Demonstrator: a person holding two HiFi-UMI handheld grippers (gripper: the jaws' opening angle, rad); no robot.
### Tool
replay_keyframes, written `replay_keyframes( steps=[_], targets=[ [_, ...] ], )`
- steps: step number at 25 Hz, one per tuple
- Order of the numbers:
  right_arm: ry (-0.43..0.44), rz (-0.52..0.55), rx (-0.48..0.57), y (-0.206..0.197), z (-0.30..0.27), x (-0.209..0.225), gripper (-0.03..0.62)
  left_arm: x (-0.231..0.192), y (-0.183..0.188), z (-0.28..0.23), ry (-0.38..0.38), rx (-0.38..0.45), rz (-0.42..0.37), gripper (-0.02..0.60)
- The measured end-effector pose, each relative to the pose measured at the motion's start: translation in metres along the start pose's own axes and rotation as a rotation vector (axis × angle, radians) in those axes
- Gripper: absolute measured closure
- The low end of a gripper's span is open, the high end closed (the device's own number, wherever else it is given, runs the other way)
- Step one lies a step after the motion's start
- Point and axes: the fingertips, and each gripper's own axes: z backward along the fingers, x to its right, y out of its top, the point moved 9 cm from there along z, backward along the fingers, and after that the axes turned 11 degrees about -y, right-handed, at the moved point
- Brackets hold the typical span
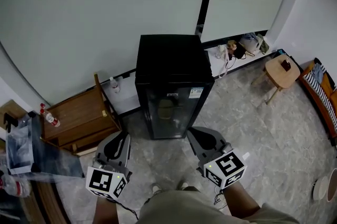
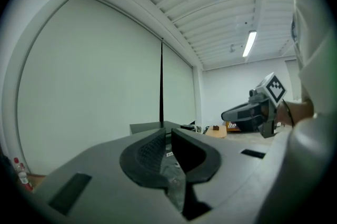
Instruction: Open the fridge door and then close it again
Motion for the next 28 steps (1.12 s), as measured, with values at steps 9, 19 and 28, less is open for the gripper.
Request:
replay_keyframes(
  steps=[9,19,28],
  targets=[
    [0.024,-0.016,0.068,0.012,-0.024,0.019,0.597,-0.024,0.016,-0.04,-0.012,0.013,-0.01,0.484],
    [0.036,0.014,0.103,0.026,-0.065,0.035,0.597,-0.056,0.029,-0.097,-0.08,0.03,-0.083,0.417],
    [0.052,0.038,0.123,0.04,-0.111,0.047,0.597,-0.098,0.022,-0.133,-0.091,0.025,-0.114,0.388]
  ],
)
